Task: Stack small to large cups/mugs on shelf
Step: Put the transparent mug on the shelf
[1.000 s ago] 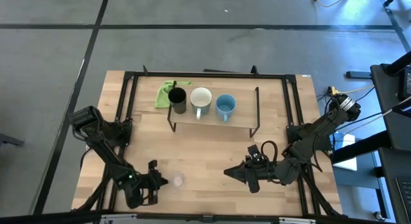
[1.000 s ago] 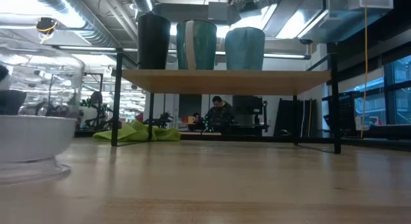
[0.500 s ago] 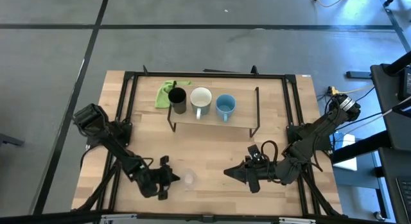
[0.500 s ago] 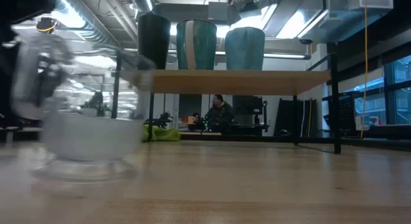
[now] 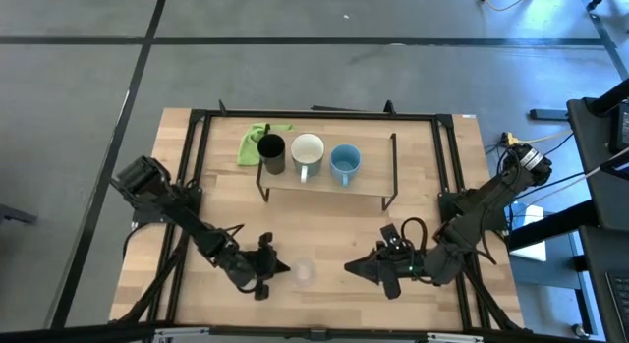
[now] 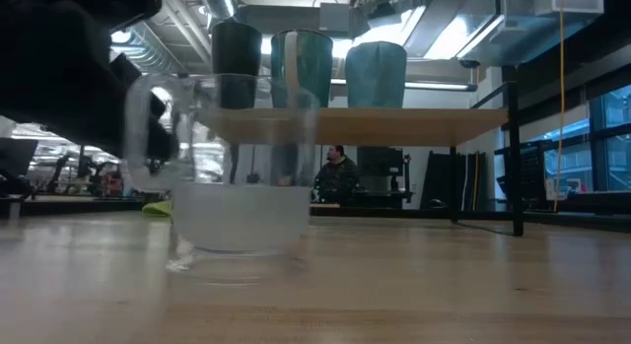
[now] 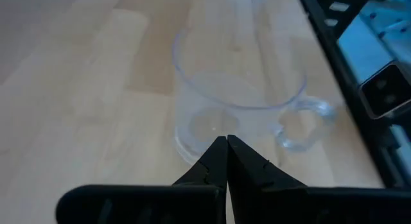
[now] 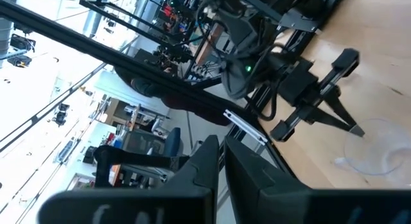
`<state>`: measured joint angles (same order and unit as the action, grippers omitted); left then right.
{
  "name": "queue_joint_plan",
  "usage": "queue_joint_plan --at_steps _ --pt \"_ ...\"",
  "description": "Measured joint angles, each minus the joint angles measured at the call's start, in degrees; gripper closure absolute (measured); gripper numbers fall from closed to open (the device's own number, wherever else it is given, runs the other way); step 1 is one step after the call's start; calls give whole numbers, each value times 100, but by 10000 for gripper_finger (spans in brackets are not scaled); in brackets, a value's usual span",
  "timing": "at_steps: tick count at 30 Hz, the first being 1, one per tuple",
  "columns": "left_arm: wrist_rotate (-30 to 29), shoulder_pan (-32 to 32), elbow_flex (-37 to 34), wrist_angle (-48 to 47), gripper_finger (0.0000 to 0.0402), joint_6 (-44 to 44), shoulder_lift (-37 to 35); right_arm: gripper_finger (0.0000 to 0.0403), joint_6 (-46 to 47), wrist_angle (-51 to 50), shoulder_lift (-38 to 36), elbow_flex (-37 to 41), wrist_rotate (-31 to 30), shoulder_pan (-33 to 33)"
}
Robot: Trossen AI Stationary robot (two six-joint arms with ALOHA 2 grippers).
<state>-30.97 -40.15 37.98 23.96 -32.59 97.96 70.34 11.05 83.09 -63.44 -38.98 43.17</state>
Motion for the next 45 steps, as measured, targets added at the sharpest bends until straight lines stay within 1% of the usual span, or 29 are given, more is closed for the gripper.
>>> queue_joint_plan --at_steps 8,11,16,21,26,33,36,39,42,45 --pt "372 119 0 740 401 26 376 375 1 -2 0 0 -110 144" --pt "399 115 2 983 401 30 500 375 1 4 0 0 -198 199" --pt "485 228 100 1081 401 87 577 375 3 2 0 0 -338 283" --pt "879 405 459 1183 401 489 793 375 7 -6 0 0 -352 285" --pt "1263 575 787 1253 401 622 1061 375 10 -7 0 0 -351 285" --pt "1356 591 997 1316 401 629 1398 375 1 -8 0 0 -352 285" --pt "1395 591 1089 1482 401 623 1534 375 -5 -9 0 0 -352 285" --pt "1371 620 1215 1699 401 644 1615 375 -7 -15 0 0 -350 285" --pt "1335 671 1235 1665 401 642 1615 375 -5 -20 0 0 -352 289" --pt "1170 683 1235 1677 402 691 1615 375 -5 -20 0 0 -352 291"
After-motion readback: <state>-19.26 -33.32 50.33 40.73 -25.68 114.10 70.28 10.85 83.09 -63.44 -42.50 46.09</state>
